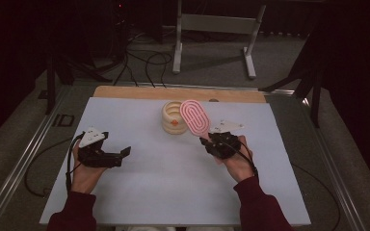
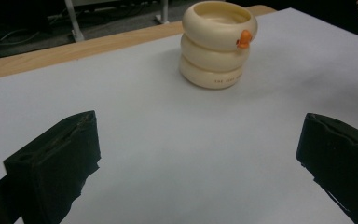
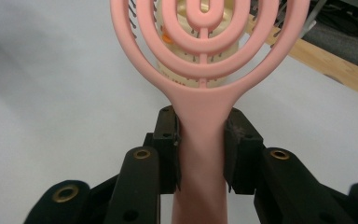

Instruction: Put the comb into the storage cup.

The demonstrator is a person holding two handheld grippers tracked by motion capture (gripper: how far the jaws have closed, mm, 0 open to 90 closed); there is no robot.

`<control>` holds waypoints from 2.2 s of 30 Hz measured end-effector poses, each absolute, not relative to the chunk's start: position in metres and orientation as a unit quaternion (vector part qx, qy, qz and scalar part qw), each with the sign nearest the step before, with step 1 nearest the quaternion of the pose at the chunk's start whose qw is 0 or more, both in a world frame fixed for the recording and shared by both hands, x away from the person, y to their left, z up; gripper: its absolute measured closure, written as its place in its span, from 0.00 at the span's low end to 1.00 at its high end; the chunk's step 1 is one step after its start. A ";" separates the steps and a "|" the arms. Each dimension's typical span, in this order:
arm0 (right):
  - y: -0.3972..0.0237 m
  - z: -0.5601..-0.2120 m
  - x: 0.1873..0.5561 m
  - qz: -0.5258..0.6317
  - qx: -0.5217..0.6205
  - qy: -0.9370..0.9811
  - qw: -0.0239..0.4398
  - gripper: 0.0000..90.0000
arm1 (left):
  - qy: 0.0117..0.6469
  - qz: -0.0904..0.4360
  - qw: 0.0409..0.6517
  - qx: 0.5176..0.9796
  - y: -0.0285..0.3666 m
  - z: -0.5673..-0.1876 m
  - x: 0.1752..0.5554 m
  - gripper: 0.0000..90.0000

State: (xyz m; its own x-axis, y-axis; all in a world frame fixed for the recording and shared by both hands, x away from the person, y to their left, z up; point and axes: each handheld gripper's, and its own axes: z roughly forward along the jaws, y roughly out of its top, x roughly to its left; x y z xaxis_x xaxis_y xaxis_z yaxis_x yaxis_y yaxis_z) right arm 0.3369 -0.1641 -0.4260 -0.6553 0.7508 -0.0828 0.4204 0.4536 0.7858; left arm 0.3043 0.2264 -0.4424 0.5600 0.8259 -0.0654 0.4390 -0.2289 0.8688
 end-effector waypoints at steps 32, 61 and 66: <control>-0.117 -0.434 0.329 0.412 0.306 0.836 0.192 0.78 | 0.395 0.175 0.505 0.747 0.214 -0.429 0.299 0.00; -0.075 -0.442 0.316 0.433 0.275 0.843 0.163 0.78 | 0.394 0.154 0.511 0.748 0.201 -0.428 0.299 0.00; -0.069 -0.443 0.314 0.436 0.272 0.843 0.160 0.78 | 0.393 0.154 0.512 0.748 0.201 -0.427 0.299 0.00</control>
State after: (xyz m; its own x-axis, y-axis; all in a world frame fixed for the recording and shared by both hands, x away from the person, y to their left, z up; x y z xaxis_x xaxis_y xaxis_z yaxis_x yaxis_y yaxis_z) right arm 0.3137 -0.0694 -0.4432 -0.8013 0.5974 -0.0328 0.3183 0.4722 0.8220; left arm 0.2988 0.2008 -0.4272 0.6438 0.7456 -0.1719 0.4299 -0.1666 0.8874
